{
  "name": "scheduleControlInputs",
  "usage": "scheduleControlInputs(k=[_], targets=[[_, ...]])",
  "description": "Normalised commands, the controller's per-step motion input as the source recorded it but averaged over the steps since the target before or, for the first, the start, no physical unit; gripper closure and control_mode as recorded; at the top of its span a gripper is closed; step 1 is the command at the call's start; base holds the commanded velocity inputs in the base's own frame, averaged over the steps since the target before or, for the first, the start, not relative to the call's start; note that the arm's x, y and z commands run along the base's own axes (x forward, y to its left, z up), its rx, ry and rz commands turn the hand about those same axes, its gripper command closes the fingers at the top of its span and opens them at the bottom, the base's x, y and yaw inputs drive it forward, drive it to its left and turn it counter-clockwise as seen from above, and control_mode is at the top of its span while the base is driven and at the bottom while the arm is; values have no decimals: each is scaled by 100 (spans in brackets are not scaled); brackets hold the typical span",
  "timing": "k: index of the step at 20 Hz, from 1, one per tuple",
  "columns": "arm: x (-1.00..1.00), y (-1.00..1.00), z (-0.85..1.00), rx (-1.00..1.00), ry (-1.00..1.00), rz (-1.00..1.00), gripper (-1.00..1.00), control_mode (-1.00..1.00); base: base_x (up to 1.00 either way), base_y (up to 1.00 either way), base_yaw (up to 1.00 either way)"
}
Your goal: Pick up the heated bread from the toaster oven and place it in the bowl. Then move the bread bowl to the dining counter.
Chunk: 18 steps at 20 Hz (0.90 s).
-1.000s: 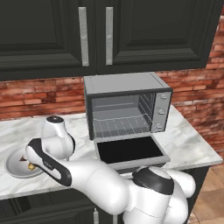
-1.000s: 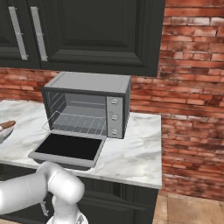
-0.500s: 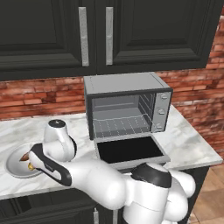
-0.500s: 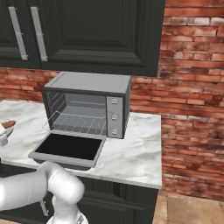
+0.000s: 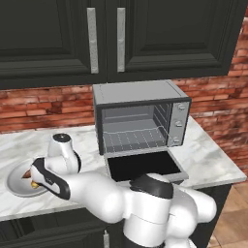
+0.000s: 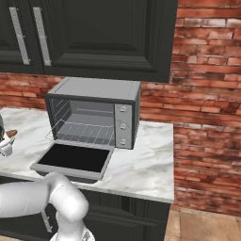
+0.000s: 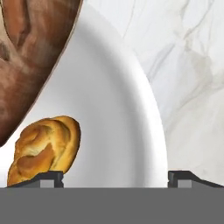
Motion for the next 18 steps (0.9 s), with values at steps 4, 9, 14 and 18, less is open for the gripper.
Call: scheduleControlInputs(k=[4,9,14,18], targets=[[15,14,-25,0,0,0,100,-100,0,0,0],[0,0,-1,0,0,0,100,-100,0,0,0],[-24,-6,0,0,-4,-1,100,-100,0,0,0],[-63,-28,8,0,-12,-10,100,-100,0,0,0]])
